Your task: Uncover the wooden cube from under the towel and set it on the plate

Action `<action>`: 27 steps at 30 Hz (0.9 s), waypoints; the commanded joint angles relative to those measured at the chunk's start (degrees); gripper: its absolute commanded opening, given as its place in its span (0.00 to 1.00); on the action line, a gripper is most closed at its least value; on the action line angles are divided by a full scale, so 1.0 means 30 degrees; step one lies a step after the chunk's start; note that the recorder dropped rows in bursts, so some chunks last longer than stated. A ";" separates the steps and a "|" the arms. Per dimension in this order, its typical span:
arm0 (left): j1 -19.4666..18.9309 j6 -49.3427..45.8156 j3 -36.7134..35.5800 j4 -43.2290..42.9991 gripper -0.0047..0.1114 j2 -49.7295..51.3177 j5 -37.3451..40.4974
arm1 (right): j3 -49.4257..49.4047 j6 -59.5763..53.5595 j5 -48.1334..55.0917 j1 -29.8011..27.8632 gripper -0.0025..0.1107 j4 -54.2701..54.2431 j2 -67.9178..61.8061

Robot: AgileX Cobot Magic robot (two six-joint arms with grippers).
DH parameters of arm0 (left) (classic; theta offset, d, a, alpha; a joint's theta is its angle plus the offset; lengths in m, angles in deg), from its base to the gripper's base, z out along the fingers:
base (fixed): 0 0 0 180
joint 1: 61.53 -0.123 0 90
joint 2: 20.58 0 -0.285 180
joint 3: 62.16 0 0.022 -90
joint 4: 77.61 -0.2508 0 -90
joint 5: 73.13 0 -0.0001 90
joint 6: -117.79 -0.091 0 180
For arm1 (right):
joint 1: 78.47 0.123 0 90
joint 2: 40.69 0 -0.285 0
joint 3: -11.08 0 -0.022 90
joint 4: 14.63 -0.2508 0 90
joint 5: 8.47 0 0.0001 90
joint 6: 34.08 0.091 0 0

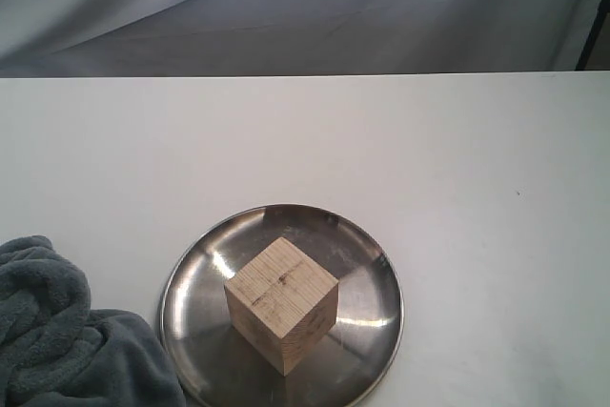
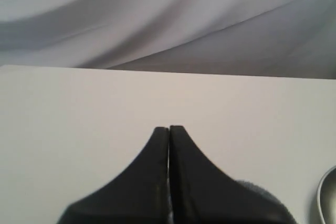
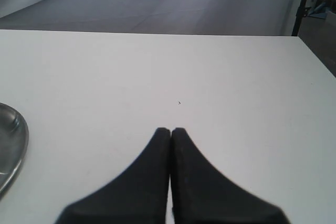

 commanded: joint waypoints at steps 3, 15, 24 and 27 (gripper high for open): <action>-0.0070 -0.0007 -0.0086 -0.0149 0.06 -0.0565 0.1957 | -0.0056 0.0000 -0.0049 -0.0142 0.02 0.0000 0.0088; -0.0070 0.0061 -0.0086 0.0052 0.06 -0.1418 0.1991 | -0.0056 0.0000 -0.0049 -0.0142 0.02 0.0000 0.0088; -0.0070 0.0106 -0.0086 0.0333 0.06 -0.1652 0.2201 | -0.0056 0.0000 -0.0049 -0.0142 0.02 0.0000 0.0088; -0.0070 0.0106 -0.0086 0.0576 0.06 -0.1652 0.2272 | -0.0056 0.0000 -0.0049 -0.0142 0.02 0.0000 0.0088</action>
